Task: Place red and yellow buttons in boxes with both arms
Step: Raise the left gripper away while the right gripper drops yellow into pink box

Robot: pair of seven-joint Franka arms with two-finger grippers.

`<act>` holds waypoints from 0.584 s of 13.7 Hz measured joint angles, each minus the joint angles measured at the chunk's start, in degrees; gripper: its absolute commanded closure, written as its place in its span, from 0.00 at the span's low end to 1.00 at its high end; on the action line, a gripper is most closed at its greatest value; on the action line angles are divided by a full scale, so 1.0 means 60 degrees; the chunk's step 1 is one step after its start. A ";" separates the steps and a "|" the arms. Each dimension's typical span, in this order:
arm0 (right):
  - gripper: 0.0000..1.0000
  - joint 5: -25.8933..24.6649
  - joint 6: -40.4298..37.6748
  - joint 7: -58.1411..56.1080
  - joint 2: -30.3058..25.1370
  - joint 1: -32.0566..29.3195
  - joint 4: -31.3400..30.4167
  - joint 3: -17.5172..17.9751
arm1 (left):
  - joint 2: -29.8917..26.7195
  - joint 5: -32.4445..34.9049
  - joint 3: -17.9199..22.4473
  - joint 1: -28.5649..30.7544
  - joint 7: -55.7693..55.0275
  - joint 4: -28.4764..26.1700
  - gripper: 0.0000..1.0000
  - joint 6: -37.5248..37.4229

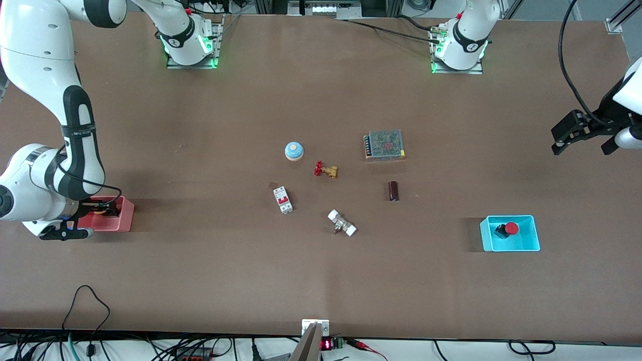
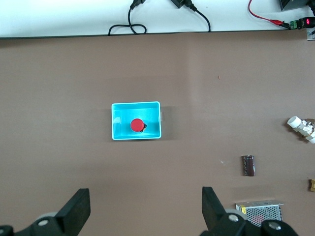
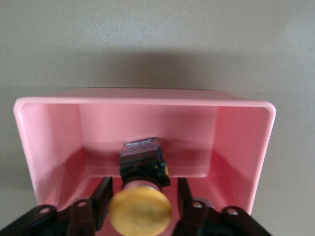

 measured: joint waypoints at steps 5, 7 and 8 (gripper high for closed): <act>0.00 0.0165 -0.0029 -0.0018 -0.0239 0.0013 0.0351 0.0007 | -0.0049 0.0000 0.0003 0.0072 0.0029 0.0153 0.00 -0.0840; 0.00 0.0368 -0.0425 -0.0019 -0.0963 0.0058 0.0559 0.0070 | -0.0050 0.0000 0.0005 0.0100 0.0032 0.0220 0.00 -0.0937; 0.00 0.0489 -0.0719 -0.0020 -0.1454 0.0118 0.0613 0.0143 | -0.0050 0.0000 0.0005 0.0100 0.0034 0.0223 0.00 -0.0941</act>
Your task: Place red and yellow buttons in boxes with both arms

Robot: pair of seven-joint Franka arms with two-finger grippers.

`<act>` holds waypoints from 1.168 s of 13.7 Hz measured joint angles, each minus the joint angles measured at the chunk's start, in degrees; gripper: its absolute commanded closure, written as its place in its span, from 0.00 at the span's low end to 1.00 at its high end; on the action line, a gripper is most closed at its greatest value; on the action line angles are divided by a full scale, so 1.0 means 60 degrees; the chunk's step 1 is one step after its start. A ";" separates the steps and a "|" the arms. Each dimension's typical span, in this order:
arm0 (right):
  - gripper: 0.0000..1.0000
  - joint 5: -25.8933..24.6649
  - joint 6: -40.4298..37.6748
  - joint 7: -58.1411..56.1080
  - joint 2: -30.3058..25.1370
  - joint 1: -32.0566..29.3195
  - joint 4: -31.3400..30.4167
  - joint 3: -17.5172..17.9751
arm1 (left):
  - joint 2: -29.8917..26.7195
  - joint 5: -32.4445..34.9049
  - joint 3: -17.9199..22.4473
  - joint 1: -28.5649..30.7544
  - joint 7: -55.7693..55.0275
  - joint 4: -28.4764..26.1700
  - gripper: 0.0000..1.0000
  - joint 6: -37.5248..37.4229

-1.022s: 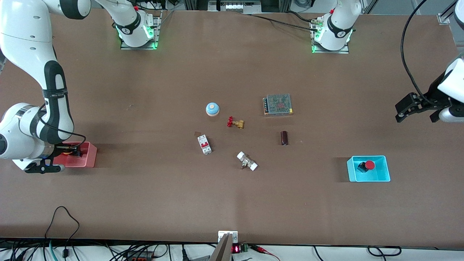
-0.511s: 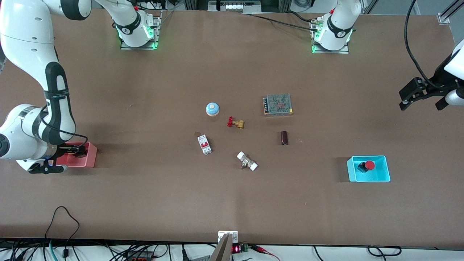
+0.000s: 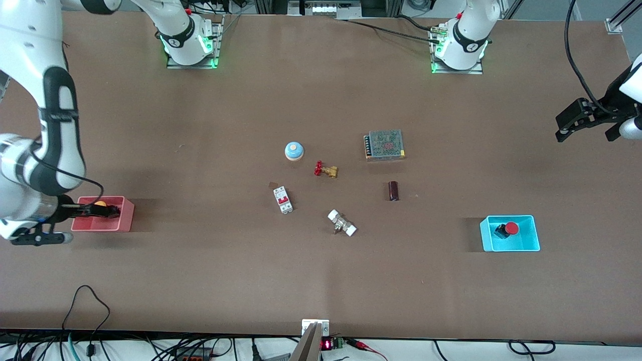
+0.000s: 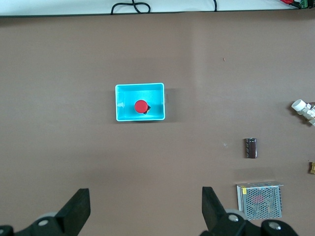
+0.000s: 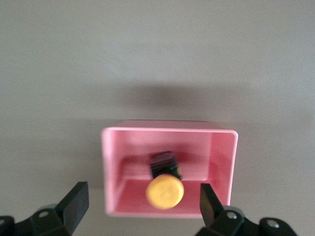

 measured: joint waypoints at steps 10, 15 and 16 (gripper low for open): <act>0.00 -0.0577 -0.3138 0.2316 -0.3048 0.1938 -0.0047 0.0111 | 0.0000 0.0000 -0.0005 -0.0002 0.0146 0.0011 0.00 -0.0124; 0.00 -0.1569 -0.3948 0.2478 -0.4230 0.2003 -0.0262 0.0029 | 0.0000 -0.0222 -0.0004 -0.0001 0.0180 0.0025 0.00 -0.0124; 0.00 -0.1571 -0.3943 0.2477 -0.4302 0.1987 -0.0339 0.0007 | -0.0001 -0.0222 -0.0004 -0.0001 0.0185 0.0026 0.00 -0.0124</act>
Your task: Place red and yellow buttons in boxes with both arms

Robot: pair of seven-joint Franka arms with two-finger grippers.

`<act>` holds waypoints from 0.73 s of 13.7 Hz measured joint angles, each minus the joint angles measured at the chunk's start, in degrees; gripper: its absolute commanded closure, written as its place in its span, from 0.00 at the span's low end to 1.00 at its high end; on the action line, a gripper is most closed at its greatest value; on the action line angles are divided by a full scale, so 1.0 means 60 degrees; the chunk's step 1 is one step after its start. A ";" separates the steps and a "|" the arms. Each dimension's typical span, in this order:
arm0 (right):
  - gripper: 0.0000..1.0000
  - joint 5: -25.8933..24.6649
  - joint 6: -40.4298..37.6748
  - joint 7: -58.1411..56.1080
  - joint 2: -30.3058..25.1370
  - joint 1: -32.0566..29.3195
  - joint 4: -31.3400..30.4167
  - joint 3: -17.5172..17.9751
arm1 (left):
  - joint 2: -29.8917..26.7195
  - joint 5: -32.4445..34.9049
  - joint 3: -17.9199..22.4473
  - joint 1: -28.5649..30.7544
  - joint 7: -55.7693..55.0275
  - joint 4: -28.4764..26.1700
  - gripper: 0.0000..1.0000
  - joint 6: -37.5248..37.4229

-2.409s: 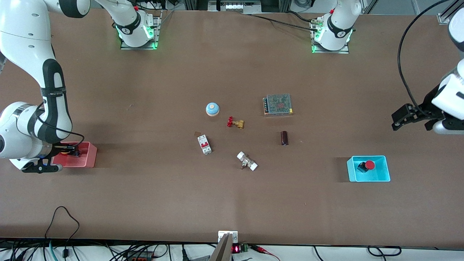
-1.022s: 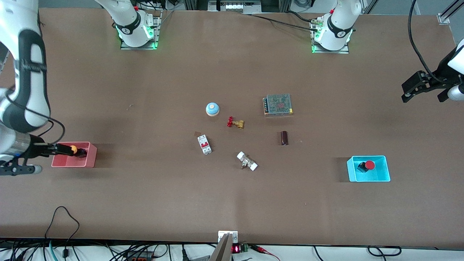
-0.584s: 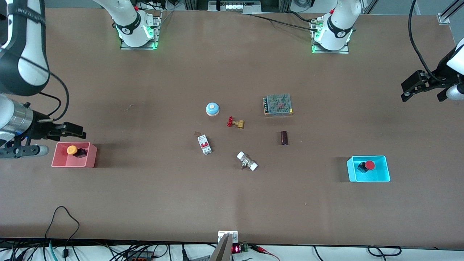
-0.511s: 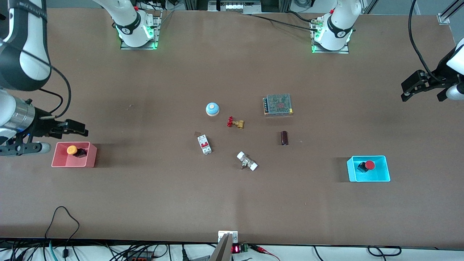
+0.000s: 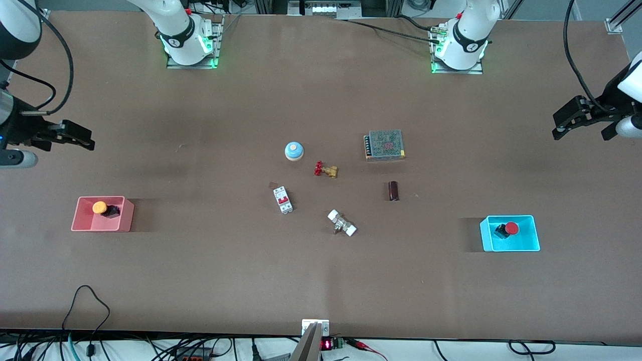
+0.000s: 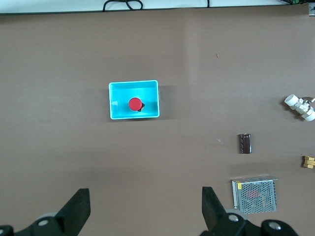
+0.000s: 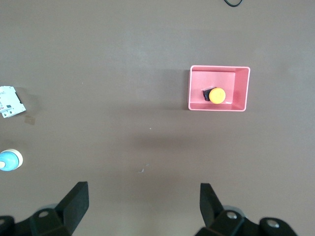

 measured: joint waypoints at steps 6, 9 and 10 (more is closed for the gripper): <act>0.00 0.0000 0.0131 0.0001 0.0060 -0.0031 -0.0122 -0.0018 | 0.0000 0.0060 -0.0002 0.0000 0.0048 0.0000 0.00 0.0000; 0.00 0.0002 0.0121 -0.0005 0.0046 -0.0460 -0.0122 0.0010 | 0.0000 0.0060 -0.0002 0.0000 0.0050 0.0002 0.00 0.0000; 0.00 0.0002 0.0120 -0.0013 0.0031 -0.0765 -0.0122 0.0214 | 0.0000 0.0060 -0.0002 0.0000 0.0050 0.0002 0.00 0.0000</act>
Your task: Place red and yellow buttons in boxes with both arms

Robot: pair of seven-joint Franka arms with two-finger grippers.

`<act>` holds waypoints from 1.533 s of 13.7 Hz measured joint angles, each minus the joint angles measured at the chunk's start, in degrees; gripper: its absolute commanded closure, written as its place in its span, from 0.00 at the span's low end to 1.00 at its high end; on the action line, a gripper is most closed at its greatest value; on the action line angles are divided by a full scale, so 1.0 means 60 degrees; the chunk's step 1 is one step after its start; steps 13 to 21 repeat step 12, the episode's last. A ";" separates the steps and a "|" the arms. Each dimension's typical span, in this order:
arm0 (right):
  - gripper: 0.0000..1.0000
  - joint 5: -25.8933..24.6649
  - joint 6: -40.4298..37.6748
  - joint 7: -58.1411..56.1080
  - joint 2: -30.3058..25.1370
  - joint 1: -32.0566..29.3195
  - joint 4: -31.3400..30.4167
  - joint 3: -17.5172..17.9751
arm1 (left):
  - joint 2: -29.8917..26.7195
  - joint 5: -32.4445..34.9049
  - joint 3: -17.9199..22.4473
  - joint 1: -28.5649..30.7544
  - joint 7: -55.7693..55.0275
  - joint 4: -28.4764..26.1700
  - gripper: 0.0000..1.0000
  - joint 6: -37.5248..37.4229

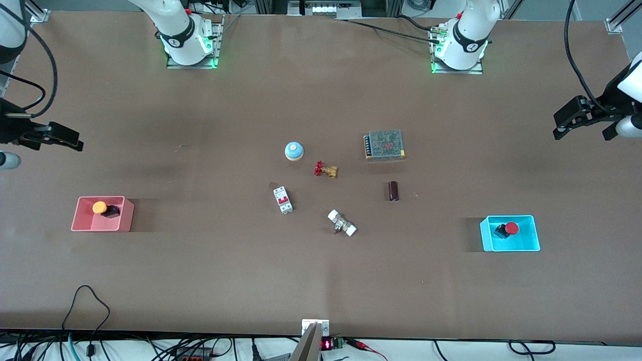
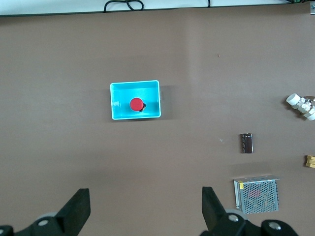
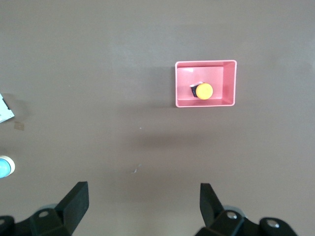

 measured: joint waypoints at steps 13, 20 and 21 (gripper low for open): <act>0.00 -0.0459 -0.0267 0.0014 -0.0576 -0.1362 -0.0247 0.1639 | 0.0000 0.0000 0.0000 0.0000 0.0001 0.0001 0.00 0.0000; 0.00 -0.0459 -0.0267 0.0014 -0.0576 -0.1362 -0.0247 0.1639 | 0.0000 0.0000 0.0000 0.0000 0.0001 0.0001 0.00 0.0000; 0.00 -0.0459 -0.0267 0.0014 -0.0576 -0.1362 -0.0247 0.1639 | 0.0000 0.0000 0.0000 0.0000 0.0001 0.0001 0.00 0.0000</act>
